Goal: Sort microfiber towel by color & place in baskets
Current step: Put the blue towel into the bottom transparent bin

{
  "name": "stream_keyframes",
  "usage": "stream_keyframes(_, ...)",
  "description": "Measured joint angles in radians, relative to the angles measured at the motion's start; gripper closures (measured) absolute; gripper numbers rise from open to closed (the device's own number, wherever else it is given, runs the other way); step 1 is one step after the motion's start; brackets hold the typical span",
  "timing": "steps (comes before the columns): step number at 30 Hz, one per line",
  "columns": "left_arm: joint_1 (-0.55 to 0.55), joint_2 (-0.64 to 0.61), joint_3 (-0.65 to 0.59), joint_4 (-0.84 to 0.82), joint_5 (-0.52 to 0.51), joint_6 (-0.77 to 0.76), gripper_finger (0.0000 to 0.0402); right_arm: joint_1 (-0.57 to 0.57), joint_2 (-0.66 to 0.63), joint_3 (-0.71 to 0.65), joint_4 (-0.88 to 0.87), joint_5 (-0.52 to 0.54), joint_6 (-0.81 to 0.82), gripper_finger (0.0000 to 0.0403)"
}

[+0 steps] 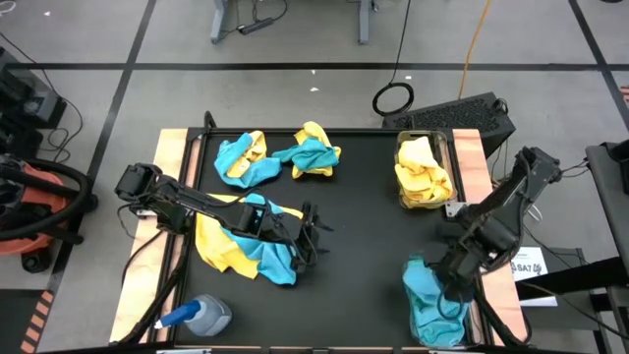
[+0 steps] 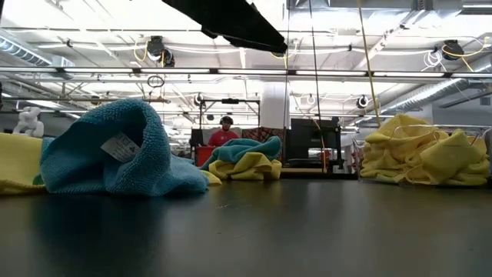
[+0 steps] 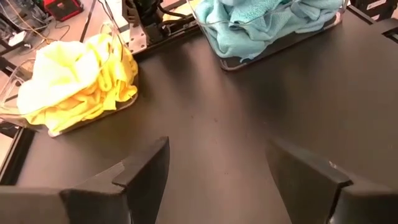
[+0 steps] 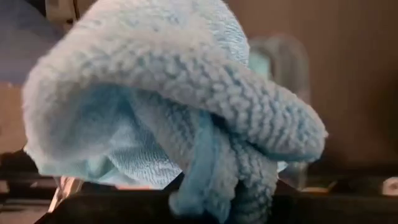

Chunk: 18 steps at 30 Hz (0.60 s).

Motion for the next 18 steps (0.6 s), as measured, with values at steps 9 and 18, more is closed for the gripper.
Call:
stream_keyframes(9, 0.0, 0.0, -0.023, 0.0, 0.002, -0.001, 0.013, 0.102, 0.0, -0.219, 0.142, -0.032, 0.164, 0.0403)
stream_keyframes(18, 0.0, 0.0, -0.023, 0.047, 0.035, 0.0, 0.013, 0.107, 0.005, -0.551, 0.555, -0.102, 0.277, 0.0401)
